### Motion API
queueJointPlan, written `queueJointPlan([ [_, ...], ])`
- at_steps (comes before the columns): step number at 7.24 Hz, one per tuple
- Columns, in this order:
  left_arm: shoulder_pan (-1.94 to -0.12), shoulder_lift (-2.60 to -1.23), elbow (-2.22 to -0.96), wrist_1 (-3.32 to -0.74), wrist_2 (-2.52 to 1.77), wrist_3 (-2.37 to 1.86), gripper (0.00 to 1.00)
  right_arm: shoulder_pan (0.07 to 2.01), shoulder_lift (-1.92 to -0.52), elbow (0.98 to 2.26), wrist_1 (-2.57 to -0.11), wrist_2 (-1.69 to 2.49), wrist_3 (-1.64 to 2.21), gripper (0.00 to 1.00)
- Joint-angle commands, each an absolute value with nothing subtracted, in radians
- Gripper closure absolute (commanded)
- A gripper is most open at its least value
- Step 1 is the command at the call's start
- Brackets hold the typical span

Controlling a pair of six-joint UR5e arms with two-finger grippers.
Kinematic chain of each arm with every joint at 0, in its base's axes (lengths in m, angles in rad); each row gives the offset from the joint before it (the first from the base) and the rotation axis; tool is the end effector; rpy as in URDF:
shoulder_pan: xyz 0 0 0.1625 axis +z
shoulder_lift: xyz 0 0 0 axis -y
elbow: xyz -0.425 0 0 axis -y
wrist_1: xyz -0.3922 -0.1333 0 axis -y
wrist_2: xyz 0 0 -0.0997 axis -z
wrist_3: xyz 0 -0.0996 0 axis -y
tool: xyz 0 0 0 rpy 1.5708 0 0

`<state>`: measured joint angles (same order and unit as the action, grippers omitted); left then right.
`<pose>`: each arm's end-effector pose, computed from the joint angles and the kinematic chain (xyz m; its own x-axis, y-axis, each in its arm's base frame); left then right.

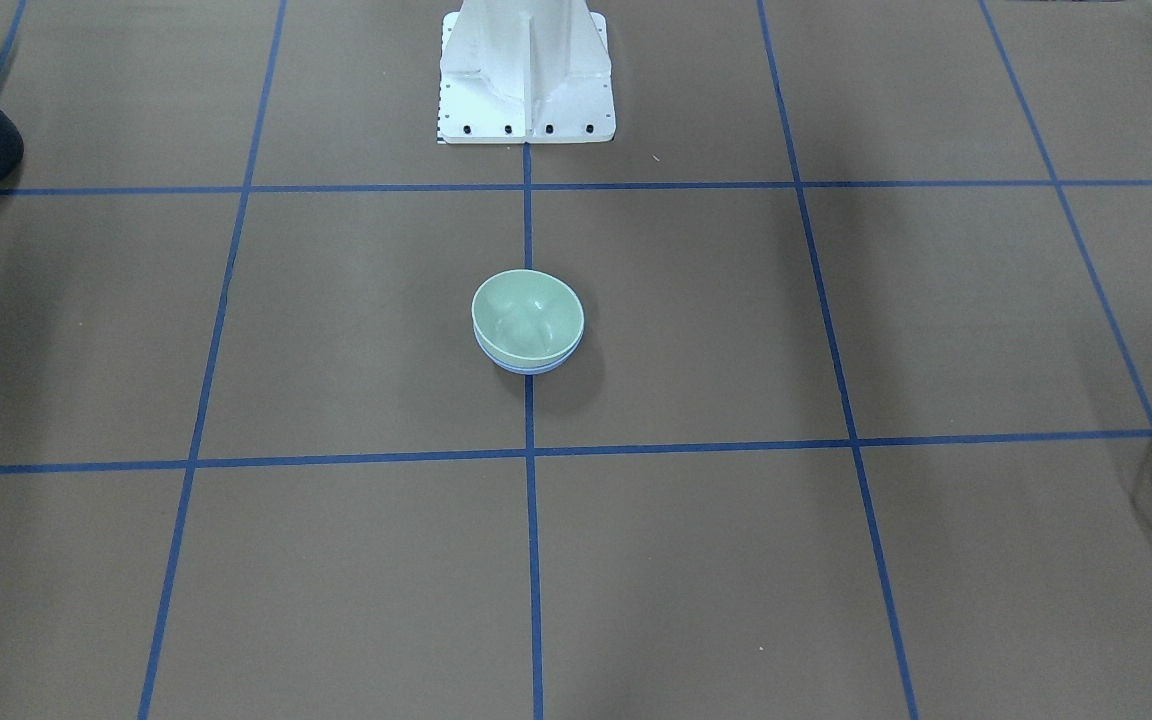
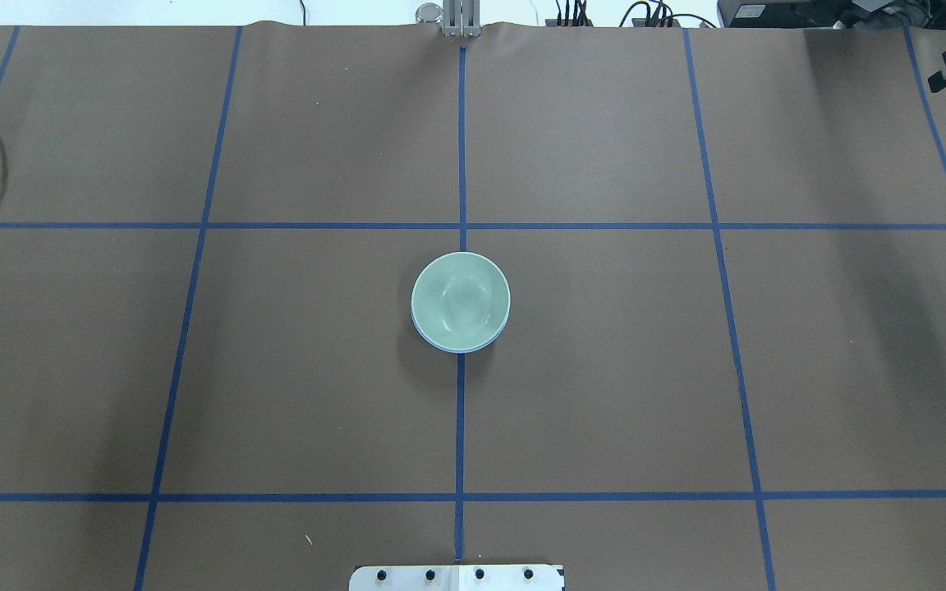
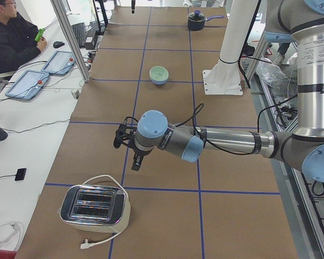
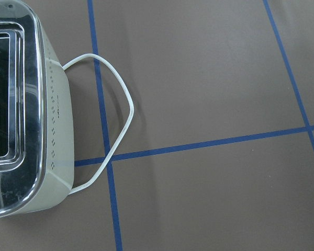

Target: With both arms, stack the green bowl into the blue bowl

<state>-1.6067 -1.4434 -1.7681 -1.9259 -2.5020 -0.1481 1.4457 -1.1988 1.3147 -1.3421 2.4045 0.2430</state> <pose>-0.0696 -0.4504 0.5697 0.5969 0.1715 -0.7838 0.1221 0.9461 0.3000 -0.0233 -0.6628 0.5424 0.6453 -0.0976 0.7577 -0.0390 0.9863 0.1602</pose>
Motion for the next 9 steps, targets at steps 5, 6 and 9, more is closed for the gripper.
queueJointPlan([
  [5, -1.618, -1.443, -1.77, -1.927, -2.5, -0.147, 0.02, 1.474, -1.238, 1.378, -1.391, 2.393, 0.213, 0.0],
  [6, -1.621, -1.443, -1.772, -1.927, -2.5, -0.147, 0.02, 1.476, -1.239, 1.378, -1.391, 2.393, 0.213, 0.0],
  [9, -1.621, -1.443, -1.772, -1.925, -2.5, -0.147, 0.02, 1.474, -1.243, 1.379, -1.391, 2.393, 0.213, 0.0],
])
